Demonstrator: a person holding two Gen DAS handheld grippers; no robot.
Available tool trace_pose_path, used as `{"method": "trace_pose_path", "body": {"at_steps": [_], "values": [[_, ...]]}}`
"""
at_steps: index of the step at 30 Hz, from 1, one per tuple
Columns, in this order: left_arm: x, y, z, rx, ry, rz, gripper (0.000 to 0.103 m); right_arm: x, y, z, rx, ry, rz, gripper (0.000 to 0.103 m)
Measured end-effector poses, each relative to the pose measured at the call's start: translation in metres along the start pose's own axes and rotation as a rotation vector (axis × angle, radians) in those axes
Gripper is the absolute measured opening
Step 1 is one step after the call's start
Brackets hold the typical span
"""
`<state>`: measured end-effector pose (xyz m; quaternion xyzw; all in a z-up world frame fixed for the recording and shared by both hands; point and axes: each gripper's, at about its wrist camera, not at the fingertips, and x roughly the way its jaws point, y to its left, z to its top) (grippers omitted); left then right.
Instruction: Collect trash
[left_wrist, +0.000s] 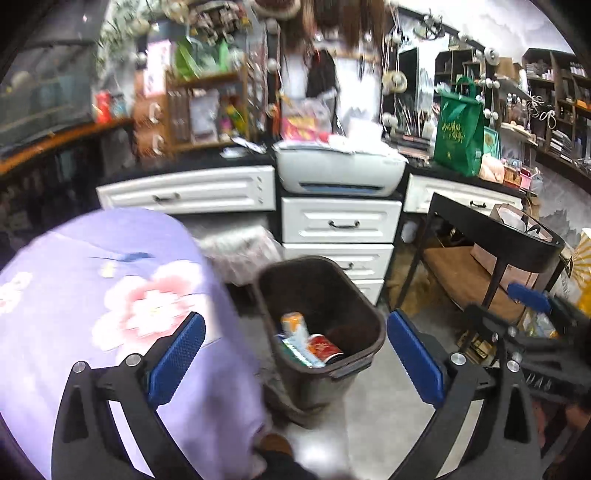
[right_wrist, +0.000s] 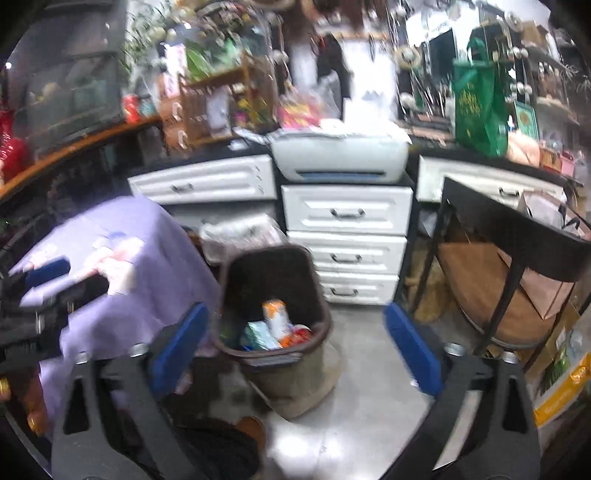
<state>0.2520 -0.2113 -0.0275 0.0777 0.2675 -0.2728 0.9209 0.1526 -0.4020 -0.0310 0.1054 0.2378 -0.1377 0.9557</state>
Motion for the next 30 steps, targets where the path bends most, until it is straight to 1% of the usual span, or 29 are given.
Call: {"method": "trace_pose_path", "body": {"at_steps": [1,3,4,5,8,10,11,13,15,18,21,24,26,30], "values": [[-0.011,0.004,-0.003,-0.001,-0.009,0.006,0.098,-0.007,0.009,0.002,0.001,-0.010,0.003,0.097],[-0.040,0.014,-0.014,-0.002,-0.023,0.029,0.098,-0.024,0.028,0.001,-0.012,-0.027,0.038,0.097],[-0.049,0.018,-0.018,-0.001,-0.028,0.034,0.098,-0.032,0.037,0.001,-0.026,-0.031,0.058,0.097],[-0.066,0.022,-0.026,-0.001,-0.042,0.047,0.098,-0.039,0.046,0.000,-0.041,-0.031,0.074,0.097],[-0.097,0.030,-0.040,-0.003,-0.068,0.095,0.098,-0.065,0.072,-0.006,-0.087,-0.034,0.121,0.097],[-0.118,0.034,-0.050,-0.004,-0.085,0.132,0.098,-0.078,0.083,-0.012,-0.110,-0.048,0.130,0.097],[-0.129,0.036,-0.056,-0.005,-0.094,0.153,0.098,-0.089,0.088,-0.017,-0.127,-0.068,0.129,0.097],[-0.143,0.039,-0.064,-0.013,-0.107,0.195,0.098,-0.107,0.094,-0.027,-0.145,-0.118,0.109,0.097],[-0.158,0.043,-0.074,-0.032,-0.116,0.227,0.098,-0.127,0.099,-0.037,-0.167,-0.168,0.113,0.097],[-0.180,0.049,-0.086,-0.078,-0.120,0.267,0.098,-0.155,0.104,-0.048,-0.183,-0.195,0.140,0.097],[-0.203,0.054,-0.096,-0.130,-0.154,0.287,0.098,-0.179,0.108,-0.059,-0.219,-0.231,0.140,0.097],[-0.226,0.052,-0.105,-0.147,-0.195,0.332,0.098,-0.205,0.110,-0.071,-0.245,-0.283,0.136,0.097],[-0.238,0.046,-0.111,-0.148,-0.213,0.358,0.098,-0.219,0.109,-0.077,-0.256,-0.299,0.148,0.097],[-0.256,0.039,-0.121,-0.164,-0.238,0.368,0.098,-0.242,0.104,-0.087,-0.249,-0.303,0.179,0.097]]}}
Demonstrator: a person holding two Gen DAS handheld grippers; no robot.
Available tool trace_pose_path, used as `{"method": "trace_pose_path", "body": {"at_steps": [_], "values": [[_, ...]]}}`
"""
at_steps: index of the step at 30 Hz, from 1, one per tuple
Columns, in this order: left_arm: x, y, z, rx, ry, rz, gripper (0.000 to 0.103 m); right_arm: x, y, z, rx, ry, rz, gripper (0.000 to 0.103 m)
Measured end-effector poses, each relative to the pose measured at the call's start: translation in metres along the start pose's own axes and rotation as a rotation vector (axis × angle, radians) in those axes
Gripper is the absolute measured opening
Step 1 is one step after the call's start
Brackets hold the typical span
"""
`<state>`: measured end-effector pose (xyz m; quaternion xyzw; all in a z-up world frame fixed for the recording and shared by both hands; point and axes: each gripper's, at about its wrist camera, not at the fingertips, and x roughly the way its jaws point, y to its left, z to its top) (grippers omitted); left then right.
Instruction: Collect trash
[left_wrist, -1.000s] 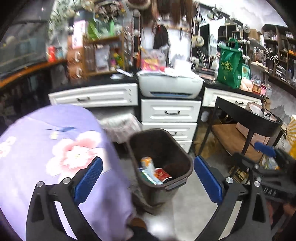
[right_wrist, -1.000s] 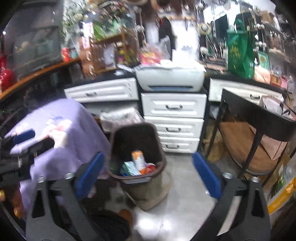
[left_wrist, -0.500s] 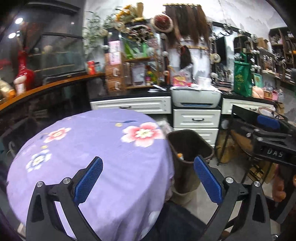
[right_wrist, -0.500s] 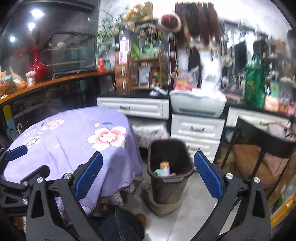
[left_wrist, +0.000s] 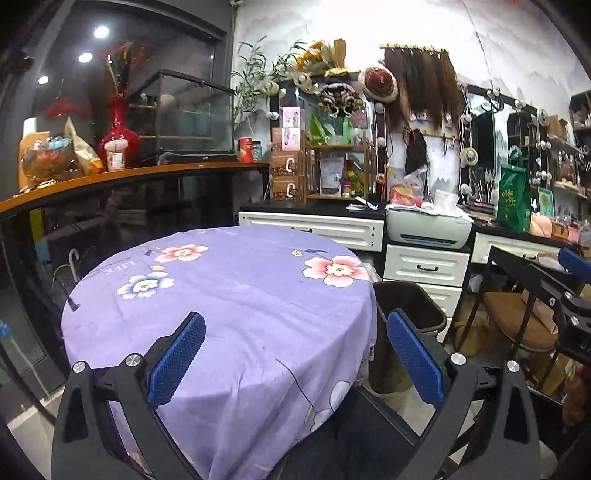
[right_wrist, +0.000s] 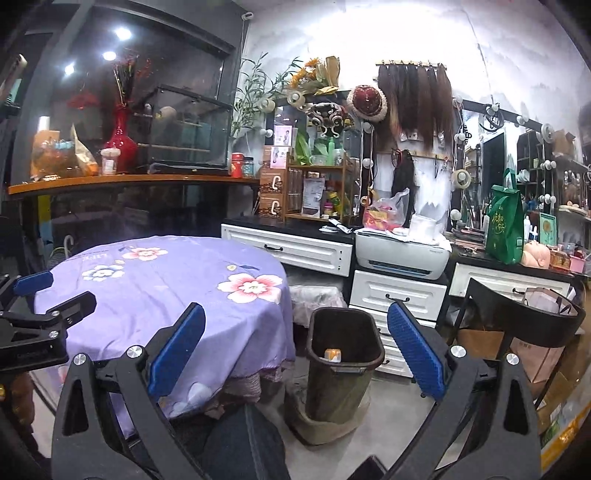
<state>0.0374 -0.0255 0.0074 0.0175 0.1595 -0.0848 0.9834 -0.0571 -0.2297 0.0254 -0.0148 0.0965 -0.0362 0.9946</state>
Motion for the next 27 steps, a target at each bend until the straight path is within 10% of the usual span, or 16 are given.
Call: {"method": "trace_pose_path", "body": {"at_steps": [27], "values": [[-0.032,0.008,-0.010,-0.056,-0.082,0.023,0.098,-0.030,-0.002,0.003,0.001,-0.100,0.059,0.097]]}}
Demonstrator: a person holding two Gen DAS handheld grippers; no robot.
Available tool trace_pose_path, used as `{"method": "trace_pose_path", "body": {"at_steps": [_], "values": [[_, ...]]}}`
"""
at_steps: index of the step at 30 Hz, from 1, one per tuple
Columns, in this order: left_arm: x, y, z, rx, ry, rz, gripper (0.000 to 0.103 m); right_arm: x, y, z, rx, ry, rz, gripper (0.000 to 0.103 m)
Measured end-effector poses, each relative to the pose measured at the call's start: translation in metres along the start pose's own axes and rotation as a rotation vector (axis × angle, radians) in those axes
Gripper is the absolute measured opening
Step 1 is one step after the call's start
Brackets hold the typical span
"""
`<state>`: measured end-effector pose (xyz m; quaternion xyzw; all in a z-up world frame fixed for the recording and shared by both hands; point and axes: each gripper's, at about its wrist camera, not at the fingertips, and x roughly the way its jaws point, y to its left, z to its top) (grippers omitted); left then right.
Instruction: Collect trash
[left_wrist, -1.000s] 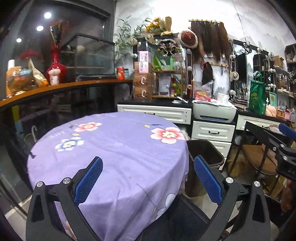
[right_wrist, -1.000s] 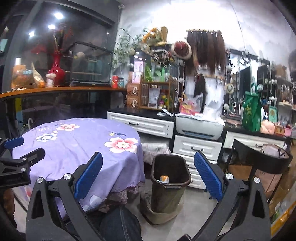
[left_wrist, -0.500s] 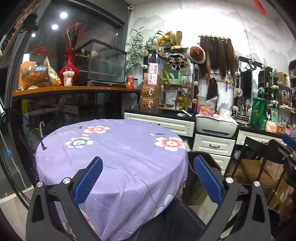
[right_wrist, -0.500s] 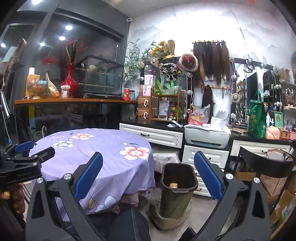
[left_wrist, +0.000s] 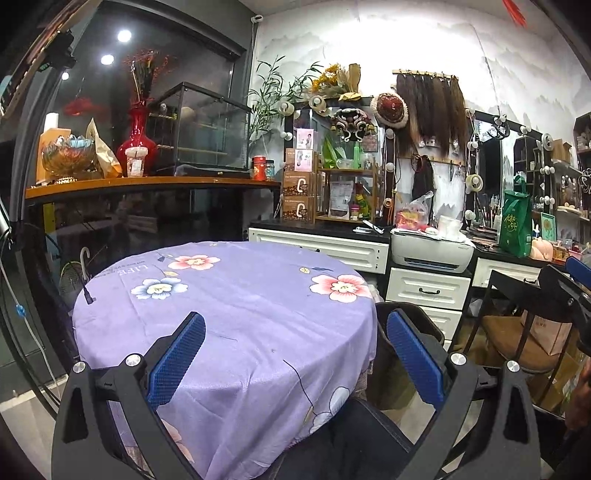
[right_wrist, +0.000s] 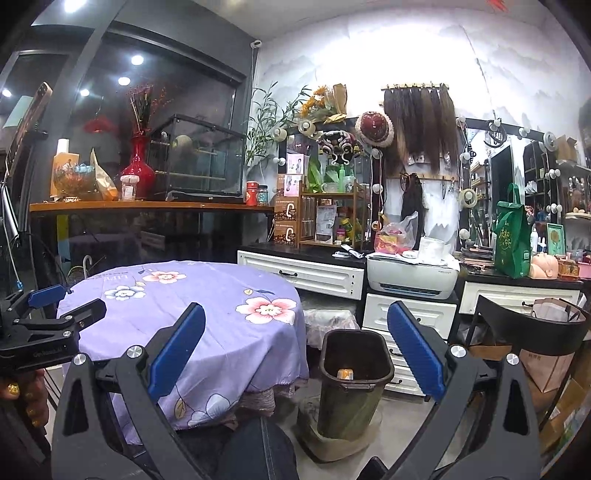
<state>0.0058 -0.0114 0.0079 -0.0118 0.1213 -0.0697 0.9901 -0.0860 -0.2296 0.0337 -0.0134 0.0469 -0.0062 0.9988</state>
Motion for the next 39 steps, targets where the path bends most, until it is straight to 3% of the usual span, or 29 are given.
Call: {"method": "trace_pose_path", "body": {"at_steps": [39], "values": [[0.0028,0.0004,-0.0015,0.023,0.018,-0.032,0.098,-0.0002,-0.0001,-0.0014,-0.006,0.002,0.026,0.097]]}}
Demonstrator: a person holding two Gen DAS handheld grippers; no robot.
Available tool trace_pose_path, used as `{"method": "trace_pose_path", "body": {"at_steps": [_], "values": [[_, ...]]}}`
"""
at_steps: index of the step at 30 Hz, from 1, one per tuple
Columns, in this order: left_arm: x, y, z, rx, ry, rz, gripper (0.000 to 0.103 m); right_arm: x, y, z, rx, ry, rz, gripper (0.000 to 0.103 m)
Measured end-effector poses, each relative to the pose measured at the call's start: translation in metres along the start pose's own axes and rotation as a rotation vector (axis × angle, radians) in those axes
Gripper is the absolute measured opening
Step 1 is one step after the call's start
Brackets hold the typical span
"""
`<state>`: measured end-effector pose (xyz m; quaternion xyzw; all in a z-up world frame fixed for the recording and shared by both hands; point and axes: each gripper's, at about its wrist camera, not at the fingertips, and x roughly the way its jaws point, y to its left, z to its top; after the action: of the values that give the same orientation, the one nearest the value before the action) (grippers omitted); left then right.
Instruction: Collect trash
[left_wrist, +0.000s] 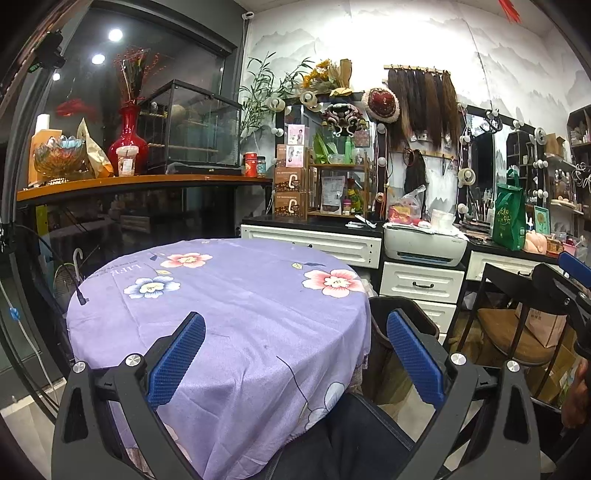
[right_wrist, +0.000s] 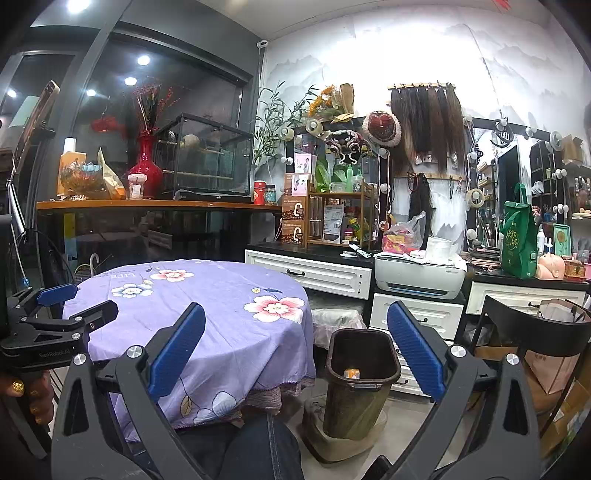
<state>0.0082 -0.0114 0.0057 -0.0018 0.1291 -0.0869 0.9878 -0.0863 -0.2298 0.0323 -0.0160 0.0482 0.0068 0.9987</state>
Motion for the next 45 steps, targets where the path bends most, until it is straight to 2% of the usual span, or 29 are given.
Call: {"method": "trace_pose_path", "body": {"at_steps": [45], "values": [[0.0019,0.0086,0.0020,0.008,0.007,0.007,0.098,0.0044,0.0086,-0.0020,-0.003,0.001,-0.001,0.097]]}}
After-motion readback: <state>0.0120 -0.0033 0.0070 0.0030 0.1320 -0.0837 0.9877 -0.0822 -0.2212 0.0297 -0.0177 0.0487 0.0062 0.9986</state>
